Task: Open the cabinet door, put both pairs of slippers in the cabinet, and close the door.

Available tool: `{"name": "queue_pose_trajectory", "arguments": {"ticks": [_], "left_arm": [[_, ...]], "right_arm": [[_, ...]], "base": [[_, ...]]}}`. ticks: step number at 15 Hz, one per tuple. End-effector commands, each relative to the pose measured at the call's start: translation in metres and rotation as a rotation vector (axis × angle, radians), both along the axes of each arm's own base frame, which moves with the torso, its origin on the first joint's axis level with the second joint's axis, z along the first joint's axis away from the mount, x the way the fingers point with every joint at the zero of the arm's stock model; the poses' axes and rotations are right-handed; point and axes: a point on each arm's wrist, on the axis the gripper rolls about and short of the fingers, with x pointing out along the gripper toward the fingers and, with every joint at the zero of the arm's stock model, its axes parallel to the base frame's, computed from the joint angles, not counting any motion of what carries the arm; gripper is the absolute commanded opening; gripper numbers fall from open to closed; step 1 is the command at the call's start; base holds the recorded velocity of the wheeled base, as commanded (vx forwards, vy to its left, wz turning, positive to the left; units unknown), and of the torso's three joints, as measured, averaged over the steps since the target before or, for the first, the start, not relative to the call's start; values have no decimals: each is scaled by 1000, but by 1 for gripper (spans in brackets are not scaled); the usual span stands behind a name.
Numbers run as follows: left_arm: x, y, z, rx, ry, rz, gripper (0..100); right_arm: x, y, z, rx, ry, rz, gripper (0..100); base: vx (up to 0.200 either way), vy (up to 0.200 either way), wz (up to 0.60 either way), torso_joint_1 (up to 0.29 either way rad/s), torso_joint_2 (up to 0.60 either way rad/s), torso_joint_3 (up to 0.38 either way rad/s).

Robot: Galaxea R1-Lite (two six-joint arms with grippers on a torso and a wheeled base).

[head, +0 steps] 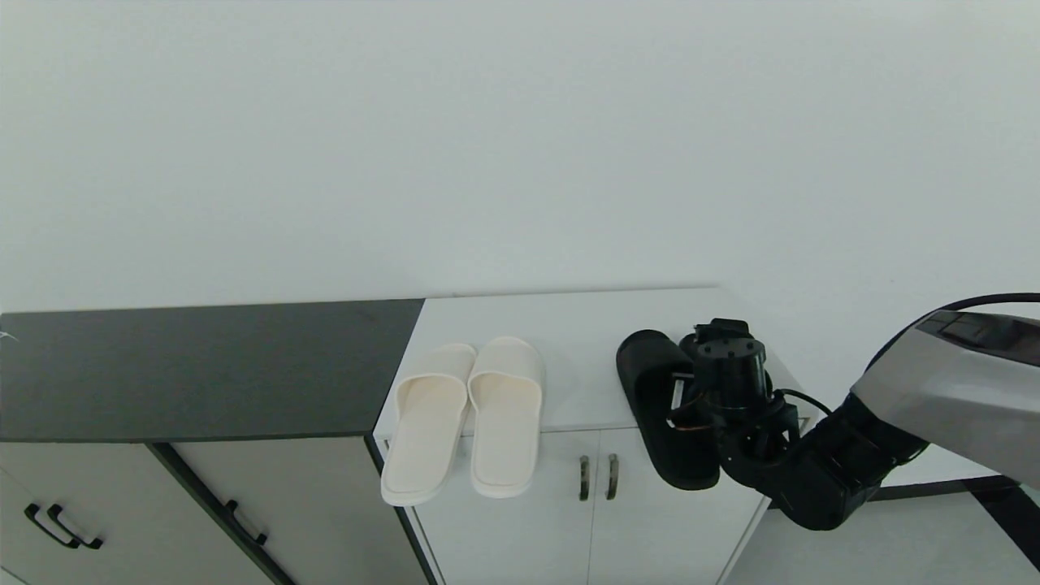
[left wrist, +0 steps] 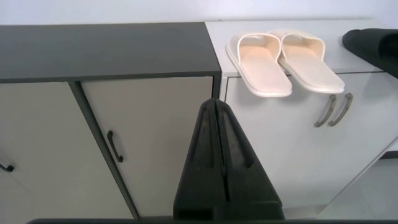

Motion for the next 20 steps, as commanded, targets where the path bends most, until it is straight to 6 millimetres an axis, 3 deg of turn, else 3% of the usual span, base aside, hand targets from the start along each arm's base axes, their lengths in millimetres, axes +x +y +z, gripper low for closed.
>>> {"name": "queue_pose_trajectory", "arguments": {"ticks": [1,3,4,7,9,12,14,17,20], "left_arm": [[0,0,0,-1,2,0,0],[0,0,0,-1,2,0,0],[0,0,0,-1,2,0,0],[0,0,0,-1,2,0,0],[0,0,0,1,2,0,0],[0,0,0,1,2,0,0],[0,0,0,4,2,0,0],[0,0,0,4,2,0,0],[0,0,0,2,2,0,0]], "right_arm": [[1,-1,1,-1,0,-3,0],[-8,-2,21,34,-34,33,0],[-24,2,32,58,-35,120,0],[-102,5,66,131,-29,443,0],[-155,-7,86,178,-41,664,0],[-213,-31,87,191,-26,908,0],[-224,-42,76,137,-3,969,0],[-227,-45,71,91,0,982,0],[-228,-46,69,87,9,990,0]], "base": [[0,0,0,0,0,0],[0,0,0,0,0,0],[0,0,0,0,0,0],[0,0,0,0,0,0],[-100,0,0,1,4,-1],[-200,0,0,1,2,2],[-200,0,0,7,2,2],[0,0,0,0,0,0],[0,200,0,-2,-2,4]]}}
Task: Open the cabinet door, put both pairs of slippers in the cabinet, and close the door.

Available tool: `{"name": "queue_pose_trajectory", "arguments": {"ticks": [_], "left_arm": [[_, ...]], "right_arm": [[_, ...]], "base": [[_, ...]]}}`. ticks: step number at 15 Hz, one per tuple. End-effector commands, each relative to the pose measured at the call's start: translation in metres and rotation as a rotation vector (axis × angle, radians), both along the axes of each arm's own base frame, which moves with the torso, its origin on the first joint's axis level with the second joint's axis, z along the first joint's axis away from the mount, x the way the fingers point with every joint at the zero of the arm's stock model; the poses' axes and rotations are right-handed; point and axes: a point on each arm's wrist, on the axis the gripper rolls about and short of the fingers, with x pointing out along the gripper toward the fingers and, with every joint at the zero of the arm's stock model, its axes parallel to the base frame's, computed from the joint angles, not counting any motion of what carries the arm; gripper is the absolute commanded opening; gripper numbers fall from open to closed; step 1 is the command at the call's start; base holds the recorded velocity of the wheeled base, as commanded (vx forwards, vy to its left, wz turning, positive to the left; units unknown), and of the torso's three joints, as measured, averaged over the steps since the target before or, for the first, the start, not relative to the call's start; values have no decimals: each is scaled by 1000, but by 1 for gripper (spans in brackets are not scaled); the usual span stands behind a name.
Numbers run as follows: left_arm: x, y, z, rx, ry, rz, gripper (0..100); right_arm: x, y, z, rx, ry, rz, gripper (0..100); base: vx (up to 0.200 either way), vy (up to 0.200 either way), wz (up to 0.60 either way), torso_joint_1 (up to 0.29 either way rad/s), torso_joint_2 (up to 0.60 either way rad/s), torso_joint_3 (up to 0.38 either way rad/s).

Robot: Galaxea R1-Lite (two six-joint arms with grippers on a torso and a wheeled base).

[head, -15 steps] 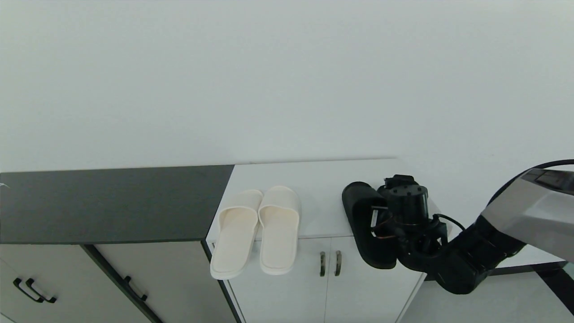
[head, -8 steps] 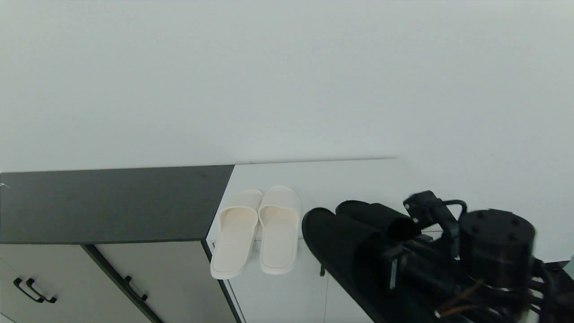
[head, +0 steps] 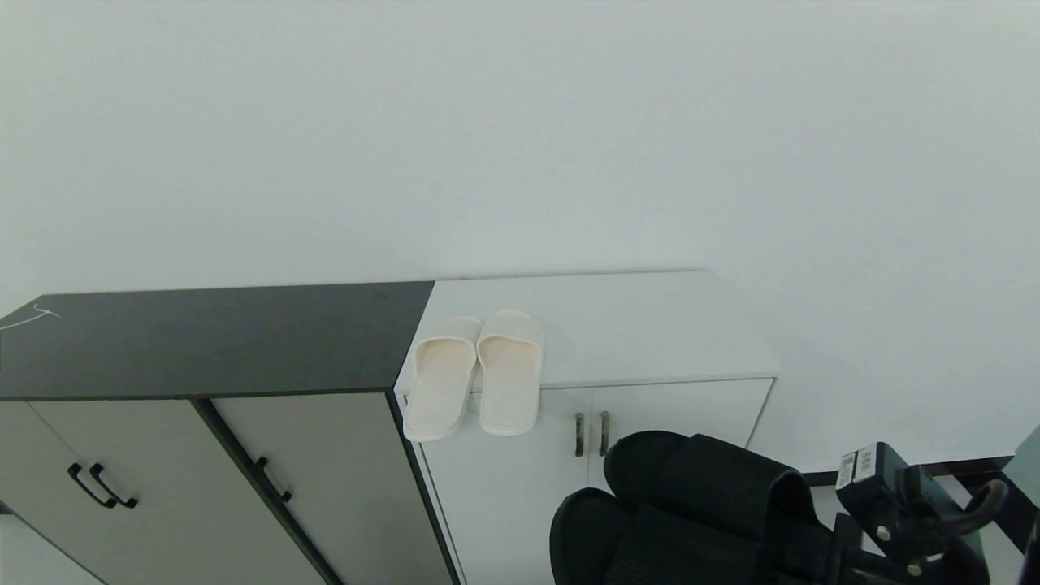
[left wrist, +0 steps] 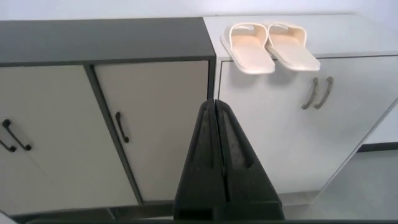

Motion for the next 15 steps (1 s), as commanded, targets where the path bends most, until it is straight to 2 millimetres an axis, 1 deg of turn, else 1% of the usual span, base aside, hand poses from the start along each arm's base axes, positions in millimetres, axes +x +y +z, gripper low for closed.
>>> {"name": "queue_pose_trajectory", "arguments": {"ticks": [1,15], "left_arm": [[0,0,0,0,2,-1,0],[0,0,0,0,2,-1,0]], "right_arm": [[-2,-3,-1,0,1,8,0],[-2,-4,-4,-24,-9,14,0]], "base": [[0,200,0,7,-2,2],[0,200,0,8,4,2]]}}
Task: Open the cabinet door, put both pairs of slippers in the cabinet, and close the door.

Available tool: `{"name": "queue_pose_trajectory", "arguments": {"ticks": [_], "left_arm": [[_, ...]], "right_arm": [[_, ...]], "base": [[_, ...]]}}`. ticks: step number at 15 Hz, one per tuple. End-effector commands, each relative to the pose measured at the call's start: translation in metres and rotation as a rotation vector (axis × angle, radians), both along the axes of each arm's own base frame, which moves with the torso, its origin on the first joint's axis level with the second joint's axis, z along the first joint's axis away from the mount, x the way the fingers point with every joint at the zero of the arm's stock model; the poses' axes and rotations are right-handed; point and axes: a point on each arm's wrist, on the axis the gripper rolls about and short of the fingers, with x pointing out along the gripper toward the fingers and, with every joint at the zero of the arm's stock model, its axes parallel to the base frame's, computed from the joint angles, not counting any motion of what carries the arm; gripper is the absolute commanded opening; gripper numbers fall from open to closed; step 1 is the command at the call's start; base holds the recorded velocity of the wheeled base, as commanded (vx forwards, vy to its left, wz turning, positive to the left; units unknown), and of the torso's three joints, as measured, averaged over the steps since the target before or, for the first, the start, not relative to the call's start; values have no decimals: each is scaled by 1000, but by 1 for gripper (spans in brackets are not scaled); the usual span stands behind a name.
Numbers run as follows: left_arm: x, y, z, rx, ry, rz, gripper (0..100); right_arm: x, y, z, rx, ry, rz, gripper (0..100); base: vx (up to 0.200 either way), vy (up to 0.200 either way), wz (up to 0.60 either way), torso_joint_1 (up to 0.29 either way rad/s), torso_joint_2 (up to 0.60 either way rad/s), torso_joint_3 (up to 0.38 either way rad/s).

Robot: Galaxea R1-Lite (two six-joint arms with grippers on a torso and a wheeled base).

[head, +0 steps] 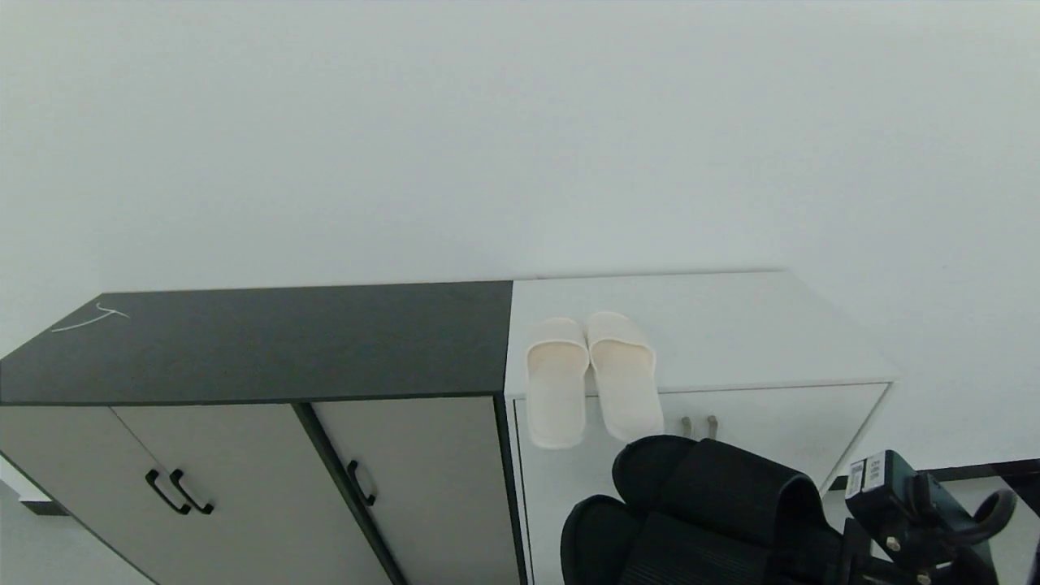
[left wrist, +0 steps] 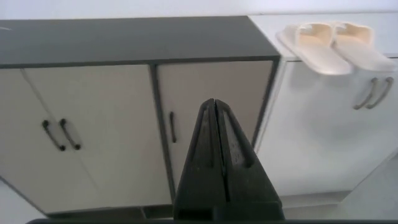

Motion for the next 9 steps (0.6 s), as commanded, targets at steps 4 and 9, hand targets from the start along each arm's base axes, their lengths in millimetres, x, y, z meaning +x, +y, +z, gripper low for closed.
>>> {"name": "queue_pose_trajectory", "arguments": {"ticks": [4,9], "left_arm": [[0,0,0,-2,2,-1,0],[0,0,0,-2,2,0,0]], "right_arm": [[2,3,-2,-11,9,0,0],[3,4,0,-3,3,0,0]], "base": [[0,200,0,-1,0,2],[0,200,0,1,3,0]]}}
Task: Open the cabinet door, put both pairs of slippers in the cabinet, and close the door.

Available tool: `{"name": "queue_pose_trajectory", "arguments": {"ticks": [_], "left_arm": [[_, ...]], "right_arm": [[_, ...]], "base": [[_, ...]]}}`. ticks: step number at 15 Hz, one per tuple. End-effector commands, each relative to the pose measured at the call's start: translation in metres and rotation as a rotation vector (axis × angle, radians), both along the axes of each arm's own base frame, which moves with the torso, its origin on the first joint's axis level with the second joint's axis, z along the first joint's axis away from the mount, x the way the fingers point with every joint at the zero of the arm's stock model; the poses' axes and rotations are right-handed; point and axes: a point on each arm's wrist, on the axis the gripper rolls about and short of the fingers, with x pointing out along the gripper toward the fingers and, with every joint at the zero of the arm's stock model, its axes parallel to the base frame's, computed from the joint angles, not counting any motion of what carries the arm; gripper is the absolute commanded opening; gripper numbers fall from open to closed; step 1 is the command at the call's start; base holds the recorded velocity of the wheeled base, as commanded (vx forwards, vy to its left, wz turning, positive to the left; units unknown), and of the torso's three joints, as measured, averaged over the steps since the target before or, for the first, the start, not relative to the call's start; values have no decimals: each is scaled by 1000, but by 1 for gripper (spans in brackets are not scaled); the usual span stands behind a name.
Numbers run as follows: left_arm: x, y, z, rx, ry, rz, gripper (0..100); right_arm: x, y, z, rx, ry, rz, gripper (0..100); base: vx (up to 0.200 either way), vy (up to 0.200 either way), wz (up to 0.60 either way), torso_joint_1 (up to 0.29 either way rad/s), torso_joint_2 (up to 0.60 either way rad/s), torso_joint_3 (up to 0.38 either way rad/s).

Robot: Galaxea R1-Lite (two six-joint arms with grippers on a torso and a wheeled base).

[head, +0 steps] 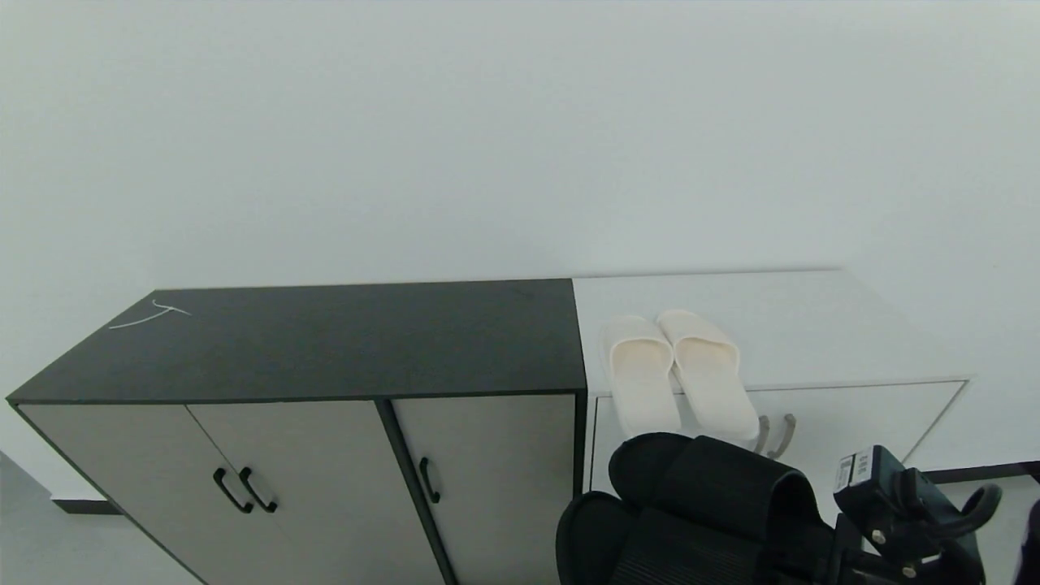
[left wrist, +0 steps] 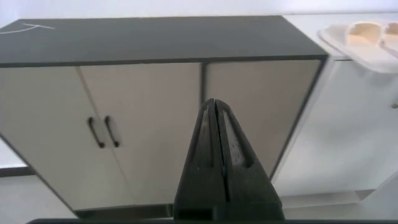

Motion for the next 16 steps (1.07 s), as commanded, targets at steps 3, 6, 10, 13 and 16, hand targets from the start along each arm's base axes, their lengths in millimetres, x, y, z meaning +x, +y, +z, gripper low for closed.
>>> {"name": "queue_pose_trajectory", "arguments": {"ticks": [3,6,10,13,16], "left_arm": [[0,0,0,0,2,1,0],[0,0,0,-2,2,1,0],[0,0,0,-2,2,1,0],[0,0,0,-2,2,1,0],[0,0,0,-2,2,1,0]], "right_arm": [[0,1,-1,-4,3,1,0],[0,1,-1,-5,2,1,0],[0,0,-1,-14,-10,5,0],[0,0,-1,-16,-10,6,0],[0,0,-2,-18,-8,7,0]], "base": [[0,200,0,-1,2,4],[0,200,0,1,2,2],[0,200,0,4,1,4],[0,200,0,4,2,5],[0,200,0,4,1,2]]}}
